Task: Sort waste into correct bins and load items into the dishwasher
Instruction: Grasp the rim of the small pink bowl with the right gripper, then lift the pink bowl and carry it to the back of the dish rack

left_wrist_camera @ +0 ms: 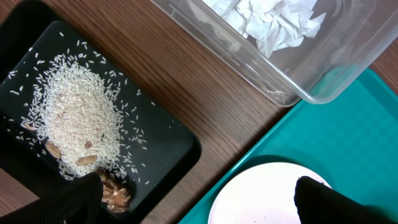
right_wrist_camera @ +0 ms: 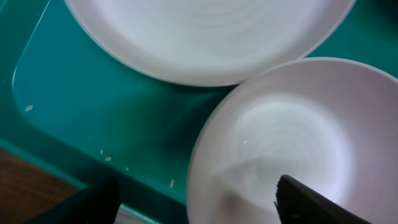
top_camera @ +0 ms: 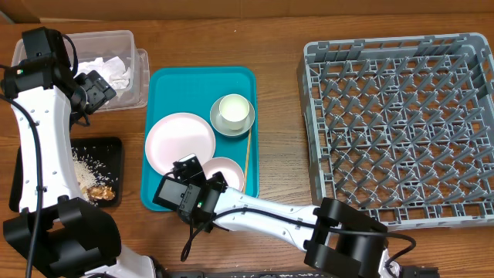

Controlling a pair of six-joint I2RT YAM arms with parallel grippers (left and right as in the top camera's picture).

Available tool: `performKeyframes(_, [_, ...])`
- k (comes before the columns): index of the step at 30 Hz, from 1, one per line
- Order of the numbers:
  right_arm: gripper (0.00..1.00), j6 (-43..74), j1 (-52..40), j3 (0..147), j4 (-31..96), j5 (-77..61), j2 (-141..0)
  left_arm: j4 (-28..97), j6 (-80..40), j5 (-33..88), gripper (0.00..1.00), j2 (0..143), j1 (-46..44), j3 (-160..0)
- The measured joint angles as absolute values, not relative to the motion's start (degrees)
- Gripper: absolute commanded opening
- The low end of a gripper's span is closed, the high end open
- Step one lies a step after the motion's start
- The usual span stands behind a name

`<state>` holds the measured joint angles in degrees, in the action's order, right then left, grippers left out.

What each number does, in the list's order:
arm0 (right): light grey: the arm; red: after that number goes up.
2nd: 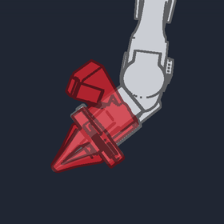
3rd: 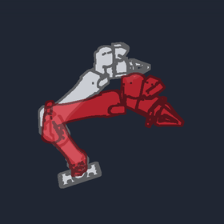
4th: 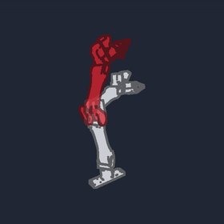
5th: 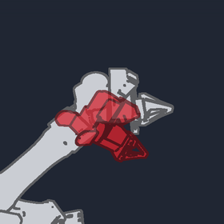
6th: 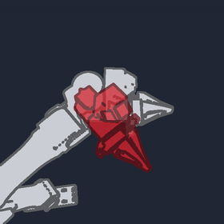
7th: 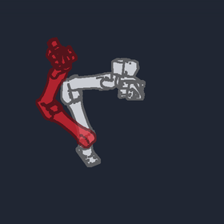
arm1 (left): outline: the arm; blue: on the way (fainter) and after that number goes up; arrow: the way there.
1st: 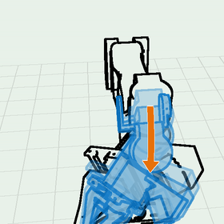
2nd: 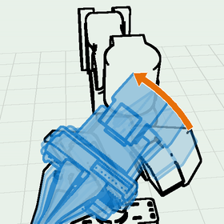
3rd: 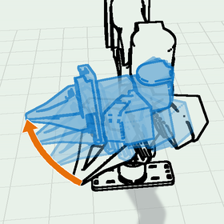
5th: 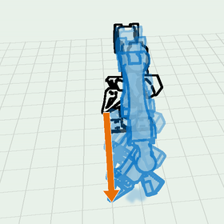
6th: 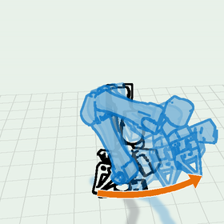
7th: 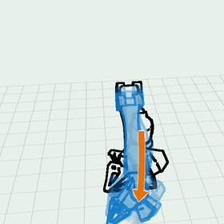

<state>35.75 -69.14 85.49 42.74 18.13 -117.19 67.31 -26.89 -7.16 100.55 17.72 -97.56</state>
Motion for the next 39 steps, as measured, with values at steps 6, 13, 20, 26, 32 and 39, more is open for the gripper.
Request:
performKeyframes(6, [0.61,35.7,-68.7,85.5,41.5,19.9,-117.5,67.3,-26.9,-7.2,1.00,100.6,17.7,-97.6])
performKeyframes(13, [0.50,36.0,-68.7,85.5,41.5,20.4,-120.3,67.3,-26.9,-7.2,1.00,100.6,17.7,-97.6])
performKeyframes(20, [0.41,36.1,-68.7,85.5,41.3,20.6,-120.4,67.3,-26.9,-7.2,1.00,100.6,17.7,-97.6])
performKeyframes(26, [0.20,36.3,-68.7,86.2,44.0,20.6,-120.5,67.3,-26.9,-7.2,1.00,100.6,17.7,-97.6])
performKeyframes(32, [0.09,36.1,-68.7,88.2,45.8,20.6,-120.5,67.3,-26.9,-7.2,1.00,100.6,17.7,-97.6])
performKeyframes(39, [0.04,36.0,-68.7,88.2,48.2,21.3,-119.1,67.3,-26.9,-7.2,1.00,100.6,17.7,-97.6])
